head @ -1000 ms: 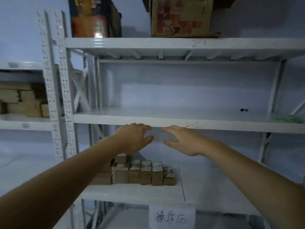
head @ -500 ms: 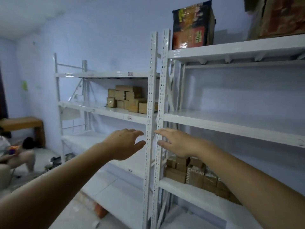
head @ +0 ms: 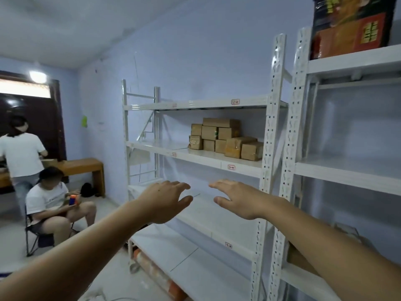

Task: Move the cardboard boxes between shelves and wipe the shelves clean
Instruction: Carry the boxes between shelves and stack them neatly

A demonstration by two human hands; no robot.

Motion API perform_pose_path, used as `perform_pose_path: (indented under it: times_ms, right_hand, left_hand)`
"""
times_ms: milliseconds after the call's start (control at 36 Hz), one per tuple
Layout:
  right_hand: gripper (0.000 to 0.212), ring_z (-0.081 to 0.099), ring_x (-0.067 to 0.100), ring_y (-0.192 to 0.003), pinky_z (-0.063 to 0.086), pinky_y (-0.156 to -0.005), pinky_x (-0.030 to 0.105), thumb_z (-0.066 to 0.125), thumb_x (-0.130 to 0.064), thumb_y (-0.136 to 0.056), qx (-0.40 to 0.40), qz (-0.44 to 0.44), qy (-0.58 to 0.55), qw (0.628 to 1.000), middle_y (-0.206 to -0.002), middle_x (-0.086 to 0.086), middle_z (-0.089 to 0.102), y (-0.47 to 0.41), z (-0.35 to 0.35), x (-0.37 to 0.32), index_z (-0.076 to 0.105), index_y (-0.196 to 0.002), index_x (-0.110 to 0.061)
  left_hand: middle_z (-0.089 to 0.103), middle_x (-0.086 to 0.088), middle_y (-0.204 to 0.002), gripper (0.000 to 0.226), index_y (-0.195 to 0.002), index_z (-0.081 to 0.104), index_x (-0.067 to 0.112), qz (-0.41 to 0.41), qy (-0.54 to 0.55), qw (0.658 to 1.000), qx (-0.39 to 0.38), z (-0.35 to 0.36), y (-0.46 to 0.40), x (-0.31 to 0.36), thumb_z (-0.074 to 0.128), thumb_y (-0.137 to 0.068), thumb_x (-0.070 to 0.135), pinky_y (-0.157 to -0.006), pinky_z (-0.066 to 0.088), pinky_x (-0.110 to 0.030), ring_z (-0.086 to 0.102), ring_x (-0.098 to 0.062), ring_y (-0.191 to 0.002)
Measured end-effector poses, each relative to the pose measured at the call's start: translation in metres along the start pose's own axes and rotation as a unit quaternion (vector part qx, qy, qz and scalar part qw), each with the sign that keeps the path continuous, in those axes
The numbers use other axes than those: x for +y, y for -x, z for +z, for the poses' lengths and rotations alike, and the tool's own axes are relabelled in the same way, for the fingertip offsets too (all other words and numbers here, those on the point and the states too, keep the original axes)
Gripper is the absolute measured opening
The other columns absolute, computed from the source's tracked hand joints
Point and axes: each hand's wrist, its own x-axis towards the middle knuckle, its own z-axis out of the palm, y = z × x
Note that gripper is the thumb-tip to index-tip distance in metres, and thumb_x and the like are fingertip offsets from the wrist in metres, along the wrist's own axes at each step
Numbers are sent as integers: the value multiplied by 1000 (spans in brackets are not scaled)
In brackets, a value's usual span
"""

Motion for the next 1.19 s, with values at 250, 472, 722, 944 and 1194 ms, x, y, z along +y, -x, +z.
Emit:
perform_pose_path:
  times_ms: [250, 472, 722, 944, 1194]
  right_hand:
    - [57, 32, 13, -148, 28, -116, 32, 39, -51, -106, -11, -10, 2, 1000, -165, -11, 27, -114, 33, 8, 25, -159, -38]
    - [57, 31, 11, -148, 28, -118, 32, 41, -50, -106, -20, -26, -7, 999, -165, -13, 27, -220, 54, 30, 26, -159, -37]
    - [56, 33, 12, -146, 30, -119, 34, 42, -51, -106, -29, -31, -14, 999, -164, -12, 29, -353, 68, 55, 27, -158, -37]
    - [56, 36, 12, -145, 31, -119, 34, 41, -53, -105, -20, -9, -1, 1000, -163, -14, 31, -456, 84, 72, 29, -157, -39]
    - [64, 41, 12, -137, 36, -114, 32, 46, -52, -103, 28, 86, 2, 996, -161, -12, 32, -523, 76, 100, 21, -161, -36]
  left_hand:
    - [45, 6, -157, 57, -154, 38, 31, -12, 3, 1000, -7, 37, -62, -75, 31, -105, 59, -112, 37, -40, 44, -19, -141]
    - [46, 5, -156, 56, -154, 38, 31, -35, -10, 999, -5, 49, -138, -139, 33, -105, 57, -113, 37, -40, 45, -20, -139]
    - [45, 8, -158, 57, -153, 38, 31, -50, 7, 999, 11, 69, -236, -225, 32, -104, 59, -115, 38, -42, 45, -18, -141]
    - [43, 5, -159, 58, -155, 37, 29, -19, 18, 1000, 9, 100, -328, -299, 31, -105, 58, -119, 34, -42, 43, -20, -143]
    - [46, 5, -157, 56, -153, 40, 29, 76, 37, 996, 31, 111, -445, -354, 31, -105, 57, -113, 39, -42, 45, -21, -140]
